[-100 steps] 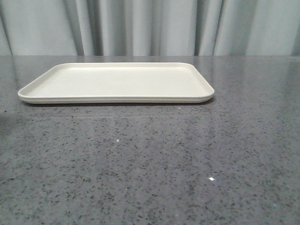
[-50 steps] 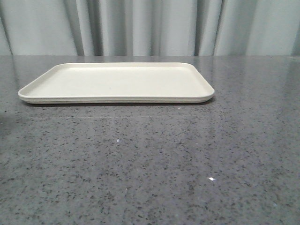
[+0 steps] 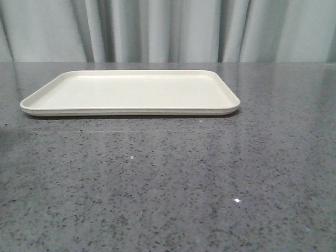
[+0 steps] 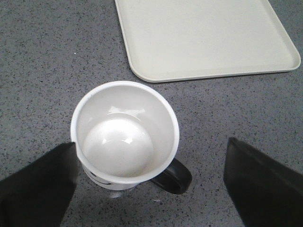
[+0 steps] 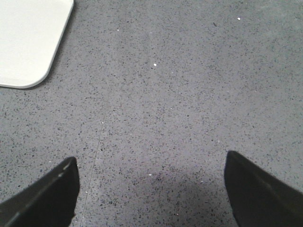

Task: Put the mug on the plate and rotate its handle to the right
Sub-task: 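Grip the mug rim with the left gripper and lift it, then carry the mug with the left gripper over the cream tray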

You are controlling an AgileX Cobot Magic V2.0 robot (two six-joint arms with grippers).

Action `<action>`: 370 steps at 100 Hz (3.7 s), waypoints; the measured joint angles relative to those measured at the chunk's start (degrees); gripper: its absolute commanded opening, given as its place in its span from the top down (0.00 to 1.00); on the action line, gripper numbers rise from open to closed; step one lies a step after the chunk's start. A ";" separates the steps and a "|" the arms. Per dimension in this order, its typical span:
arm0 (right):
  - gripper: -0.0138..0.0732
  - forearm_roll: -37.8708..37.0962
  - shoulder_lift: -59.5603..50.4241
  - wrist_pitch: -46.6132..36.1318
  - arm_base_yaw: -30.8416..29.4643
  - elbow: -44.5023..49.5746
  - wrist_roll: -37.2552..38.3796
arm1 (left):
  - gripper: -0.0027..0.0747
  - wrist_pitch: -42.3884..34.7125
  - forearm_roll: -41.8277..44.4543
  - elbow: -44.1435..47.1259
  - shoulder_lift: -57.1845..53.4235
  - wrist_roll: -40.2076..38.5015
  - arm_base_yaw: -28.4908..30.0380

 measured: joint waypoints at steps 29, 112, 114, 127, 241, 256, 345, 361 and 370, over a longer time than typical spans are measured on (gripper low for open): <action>0.12 0.00 0.00 0.00 0.00 0.00 0.00 | 0.15 0.37 6.29 0.00 2.96 -3.45 0.00; 0.12 0.00 0.00 -0.04 0.00 0.00 0.00 | 0.63 -0.32 9.55 0.00 22.75 -4.08 0.00; 0.12 0.00 0.00 -0.04 0.00 0.00 0.00 | 0.68 -0.43 9.55 0.00 22.84 -4.19 0.00; 0.12 0.00 0.00 -0.04 0.00 0.00 0.00 | 0.98 -1.15 9.44 0.00 22.84 -4.41 0.00; 0.12 0.00 0.00 -0.04 0.00 0.00 0.00 | 0.99 -3.94 -4.36 -30.40 46.05 -6.53 -11.94; 0.12 0.00 0.00 -0.04 0.00 0.00 0.00 | 0.99 -3.77 0.23 -36.09 53.33 -10.65 -16.13; 0.12 0.00 0.00 -0.13 0.00 0.00 0.00 | 0.99 0.80 11.85 -47.52 67.15 -19.43 -22.36; 0.12 0.00 0.00 -0.13 0.00 0.00 0.00 | 0.99 1.23 11.85 -47.89 68.69 -19.53 -22.36; 0.12 0.00 0.00 -0.13 0.00 0.00 0.00 | 0.99 1.23 11.85 -47.89 68.69 -19.53 -22.36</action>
